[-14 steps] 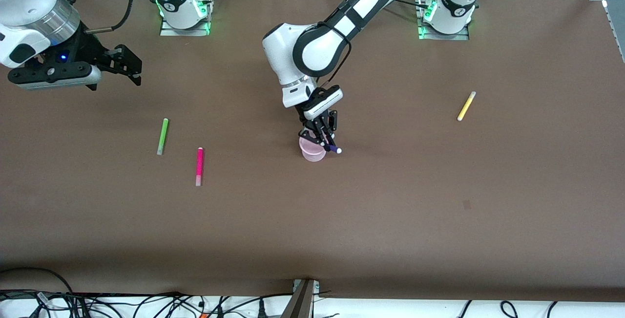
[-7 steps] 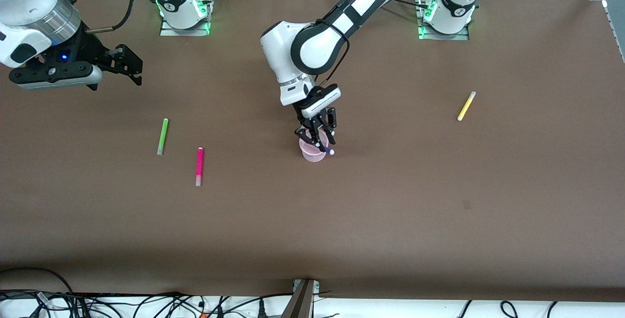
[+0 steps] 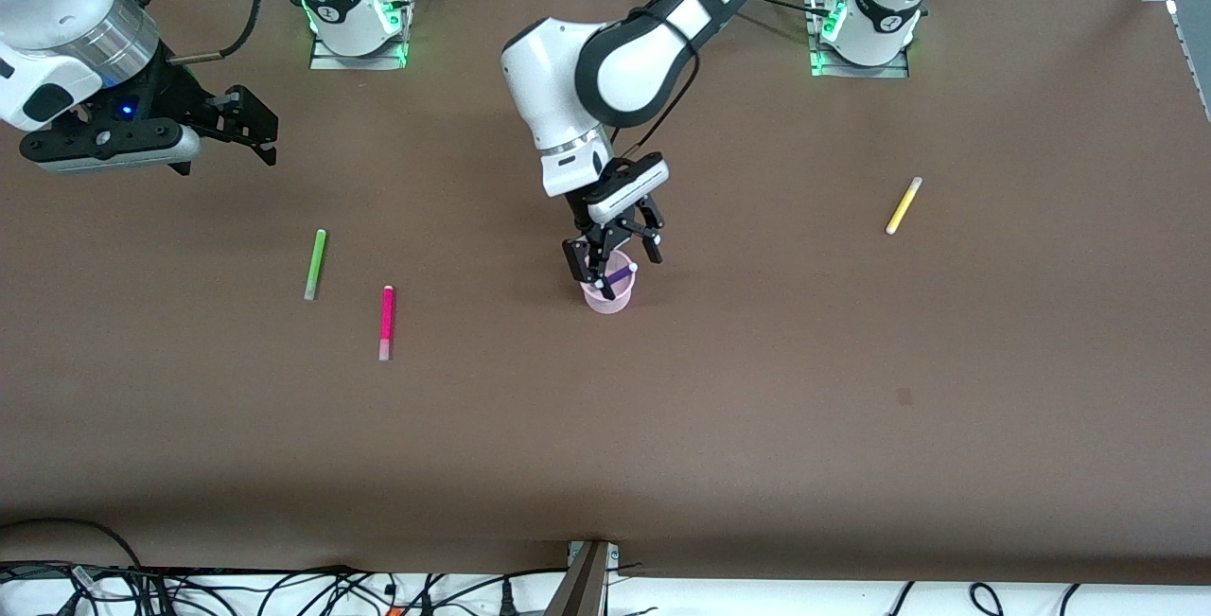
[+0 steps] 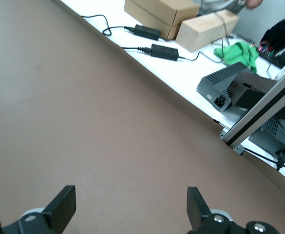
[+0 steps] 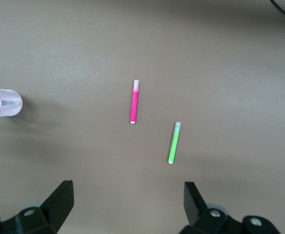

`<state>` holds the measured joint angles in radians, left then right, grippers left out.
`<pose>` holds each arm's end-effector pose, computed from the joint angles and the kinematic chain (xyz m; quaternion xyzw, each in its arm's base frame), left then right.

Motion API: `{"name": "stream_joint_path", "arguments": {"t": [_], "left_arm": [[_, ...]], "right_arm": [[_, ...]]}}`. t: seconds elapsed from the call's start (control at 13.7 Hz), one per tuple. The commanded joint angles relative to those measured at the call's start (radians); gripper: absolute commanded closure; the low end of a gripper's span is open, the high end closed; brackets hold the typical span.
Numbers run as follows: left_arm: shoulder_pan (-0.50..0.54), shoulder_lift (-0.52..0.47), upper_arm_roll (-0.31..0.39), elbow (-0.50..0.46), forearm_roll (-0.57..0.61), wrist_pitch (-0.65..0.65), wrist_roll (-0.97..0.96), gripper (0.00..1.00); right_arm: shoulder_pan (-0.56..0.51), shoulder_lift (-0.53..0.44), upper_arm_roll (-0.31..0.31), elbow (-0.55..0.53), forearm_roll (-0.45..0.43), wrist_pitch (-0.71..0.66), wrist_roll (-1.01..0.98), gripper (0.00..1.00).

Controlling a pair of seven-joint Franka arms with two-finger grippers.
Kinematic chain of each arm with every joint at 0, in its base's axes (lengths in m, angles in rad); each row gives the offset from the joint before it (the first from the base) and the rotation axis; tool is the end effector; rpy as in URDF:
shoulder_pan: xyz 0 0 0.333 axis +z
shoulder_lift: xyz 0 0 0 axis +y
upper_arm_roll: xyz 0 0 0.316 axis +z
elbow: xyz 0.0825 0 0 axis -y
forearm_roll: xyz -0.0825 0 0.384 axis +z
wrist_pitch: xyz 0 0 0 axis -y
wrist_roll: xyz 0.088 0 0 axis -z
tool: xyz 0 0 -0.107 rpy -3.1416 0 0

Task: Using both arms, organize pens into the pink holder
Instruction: 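Withdraw the left gripper to rest while the right gripper reaches out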

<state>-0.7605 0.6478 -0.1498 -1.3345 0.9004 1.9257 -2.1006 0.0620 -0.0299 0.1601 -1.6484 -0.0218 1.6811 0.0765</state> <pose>0.5120 -0.5285 0.3685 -0.8449 -0.3925 -0.3606 0.0448 0.5417 0.1215 0.6140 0.9967 0.0736 0.0327 0.0085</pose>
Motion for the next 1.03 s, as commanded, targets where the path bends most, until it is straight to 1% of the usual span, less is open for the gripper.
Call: {"name": "stream_joint_path", "arguments": {"t": [0.0, 0.15, 0.44, 0.66, 0.95], "left_arm": [[0.078, -0.15, -0.005, -0.02, -0.214, -0.016, 0.259, 0.0], [0.142, -0.236, -0.007, -0.02, -0.352, -0.056, 0.444, 0.0], [0.291, -0.362, -0.008, -0.022, -0.547, -0.143, 0.751, 0.0], [0.432, -0.419, -0.01, -0.022, -0.687, -0.207, 1.043, 0.0], [0.62, -0.461, -0.011, -0.025, -0.811, -0.309, 1.463, 0.0]], "right_arm": [[0.005, 0.001, -0.002, 0.015, -0.006, -0.004, 0.012, 0.0], [0.007, 0.002, -0.001, 0.015, -0.007, -0.003, 0.012, 0.0], [0.015, 0.001, -0.001, 0.015, -0.009, -0.001, 0.012, 0.0], [0.015, 0.002, -0.001, 0.015, -0.009, 0.002, 0.012, 0.0], [0.015, 0.004, -0.001, 0.015, -0.006, 0.005, 0.011, 0.0]]}}
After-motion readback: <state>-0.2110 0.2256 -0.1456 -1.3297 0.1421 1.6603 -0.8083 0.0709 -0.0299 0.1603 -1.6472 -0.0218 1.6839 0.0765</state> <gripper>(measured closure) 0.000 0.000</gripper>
